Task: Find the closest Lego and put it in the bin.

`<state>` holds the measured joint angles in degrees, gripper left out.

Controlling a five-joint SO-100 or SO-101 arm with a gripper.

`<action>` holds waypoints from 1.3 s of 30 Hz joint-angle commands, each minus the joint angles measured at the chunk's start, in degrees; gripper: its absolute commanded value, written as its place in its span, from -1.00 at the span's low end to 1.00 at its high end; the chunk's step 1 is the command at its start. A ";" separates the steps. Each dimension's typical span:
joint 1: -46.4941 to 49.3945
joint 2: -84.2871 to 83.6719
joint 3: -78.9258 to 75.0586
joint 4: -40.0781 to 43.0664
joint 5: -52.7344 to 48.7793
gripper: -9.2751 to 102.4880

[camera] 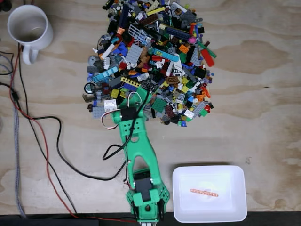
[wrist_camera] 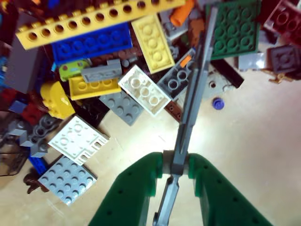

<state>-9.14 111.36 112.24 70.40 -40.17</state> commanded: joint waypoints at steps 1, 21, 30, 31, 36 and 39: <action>21.09 11.43 -6.06 3.96 -13.27 -0.84; 87.19 45.35 18.72 9.40 -48.87 -0.84; 96.68 52.65 23.38 11.51 -54.14 -0.84; 96.68 53.17 23.73 11.78 -54.23 -0.83; 94.04 56.51 25.14 12.22 -51.94 -0.56; 92.64 58.36 25.93 12.39 -51.15 -0.47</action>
<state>84.55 167.87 138.43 82.53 -92.11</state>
